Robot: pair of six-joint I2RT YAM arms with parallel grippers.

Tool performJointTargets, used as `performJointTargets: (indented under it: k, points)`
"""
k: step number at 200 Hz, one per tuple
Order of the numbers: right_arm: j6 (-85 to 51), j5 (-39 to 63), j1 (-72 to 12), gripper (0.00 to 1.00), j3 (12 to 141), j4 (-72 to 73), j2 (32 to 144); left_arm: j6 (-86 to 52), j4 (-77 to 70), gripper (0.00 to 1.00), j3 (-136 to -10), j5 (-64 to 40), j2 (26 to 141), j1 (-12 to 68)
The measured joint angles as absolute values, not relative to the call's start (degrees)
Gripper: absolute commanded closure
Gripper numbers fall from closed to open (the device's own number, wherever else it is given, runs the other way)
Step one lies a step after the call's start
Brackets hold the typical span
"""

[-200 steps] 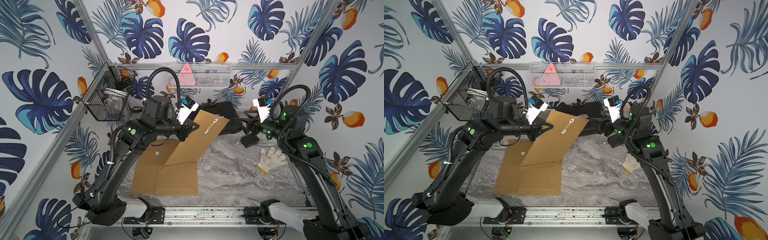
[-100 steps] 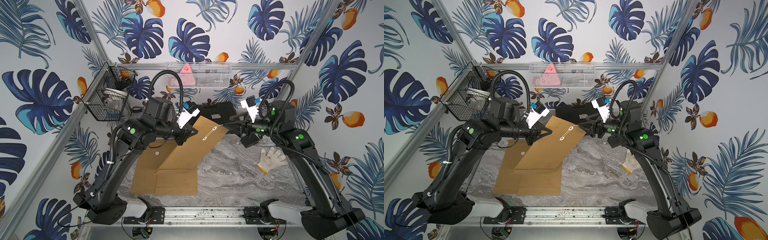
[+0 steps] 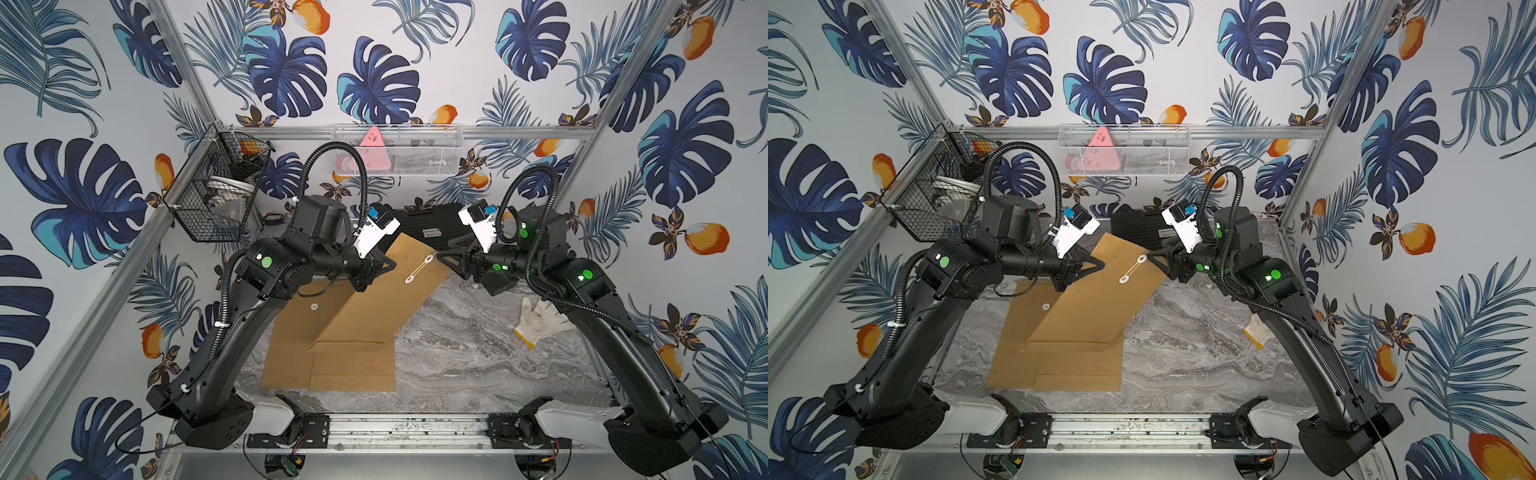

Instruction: Open the file bag

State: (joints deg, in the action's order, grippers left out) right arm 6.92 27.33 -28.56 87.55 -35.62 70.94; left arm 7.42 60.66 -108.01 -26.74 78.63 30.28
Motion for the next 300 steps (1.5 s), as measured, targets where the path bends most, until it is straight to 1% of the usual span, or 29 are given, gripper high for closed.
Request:
performJointTargets:
  k: [30, 49, 88, 119, 153, 180, 230, 300]
  points:
    - [7.0, 28.0, -28.5, 0.57, 87.5, -35.7, 71.3, 7.4, 60.7, 1.00, -108.0, -26.7, 78.6, 30.3]
    - [7.0, 28.2, -28.5, 0.59, 87.5, -35.7, 71.3, 7.4, 60.7, 1.00, -108.0, -26.7, 78.6, 30.3]
    - [7.1, 28.7, -28.5, 0.70, 87.5, -35.8, 71.4, 7.4, 60.7, 1.00, -108.0, -26.7, 78.6, 30.3]
    - [7.1, 28.9, -28.5, 0.74, 87.4, -36.0, 71.4, 7.4, 60.7, 1.00, -108.0, -26.7, 78.6, 30.3]
    - [7.1, 29.0, -28.5, 0.85, 87.4, -36.0, 71.5, 7.4, 60.7, 1.00, -108.0, -26.7, 78.7, 30.3]
    - [7.1, 29.1, -28.5, 1.00, 87.3, -36.0, 71.5, 7.4, 60.7, 1.00, -108.0, -26.7, 78.7, 30.3]
    - [6.9, 28.3, -28.6, 1.00, 86.5, -36.0, 70.8, 7.4, 59.9, 1.00, -106.4, -26.8, 77.9, 30.3]
    - [6.5, 24.2, -28.6, 1.00, 83.3, -34.3, 67.6, -2.3, 45.9, 1.00, -92.8, -30.2, 72.0, 30.3]
